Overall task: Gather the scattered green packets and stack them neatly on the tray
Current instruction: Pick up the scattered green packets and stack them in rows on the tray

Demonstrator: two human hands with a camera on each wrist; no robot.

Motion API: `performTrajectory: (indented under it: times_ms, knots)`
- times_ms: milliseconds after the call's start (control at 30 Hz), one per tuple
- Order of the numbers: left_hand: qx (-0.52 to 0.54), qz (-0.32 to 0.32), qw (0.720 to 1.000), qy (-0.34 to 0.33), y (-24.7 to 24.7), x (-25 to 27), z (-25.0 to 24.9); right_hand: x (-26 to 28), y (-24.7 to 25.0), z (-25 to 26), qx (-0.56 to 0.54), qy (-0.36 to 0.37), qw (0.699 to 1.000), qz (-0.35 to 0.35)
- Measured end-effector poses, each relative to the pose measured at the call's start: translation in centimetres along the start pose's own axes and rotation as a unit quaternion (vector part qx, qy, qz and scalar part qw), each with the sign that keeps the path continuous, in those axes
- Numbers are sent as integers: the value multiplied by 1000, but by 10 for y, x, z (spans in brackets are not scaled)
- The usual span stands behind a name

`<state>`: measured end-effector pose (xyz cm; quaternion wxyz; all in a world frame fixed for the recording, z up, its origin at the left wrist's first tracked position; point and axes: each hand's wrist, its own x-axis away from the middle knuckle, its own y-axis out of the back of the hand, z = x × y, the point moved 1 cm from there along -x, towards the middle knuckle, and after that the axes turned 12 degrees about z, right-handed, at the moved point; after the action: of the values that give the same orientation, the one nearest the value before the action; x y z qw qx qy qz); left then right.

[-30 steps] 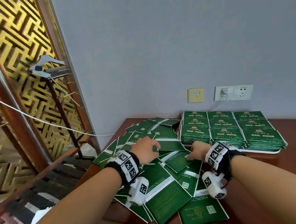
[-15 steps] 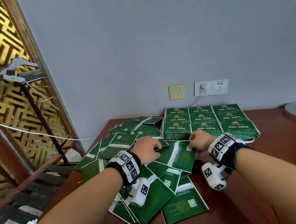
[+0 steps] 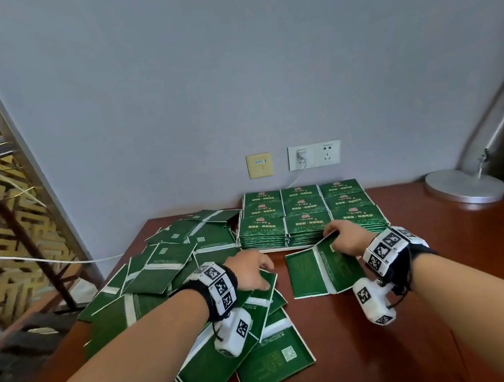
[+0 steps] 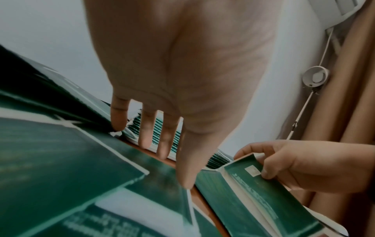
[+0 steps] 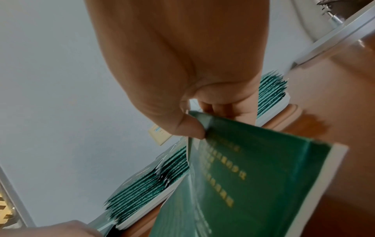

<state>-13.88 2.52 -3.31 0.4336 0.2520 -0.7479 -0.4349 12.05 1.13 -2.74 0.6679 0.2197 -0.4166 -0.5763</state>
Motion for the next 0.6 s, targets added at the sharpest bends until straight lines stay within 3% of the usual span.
performTrajectory:
  times_ms: [333, 600]
  knots:
    - [-43, 32, 999, 9, 2, -3, -7, 1, 0, -5, -19, 11, 1000, -7]
    - [-11, 2, 1000, -16, 9, -9, -4, 9, 4, -17, -52, 29, 998, -21]
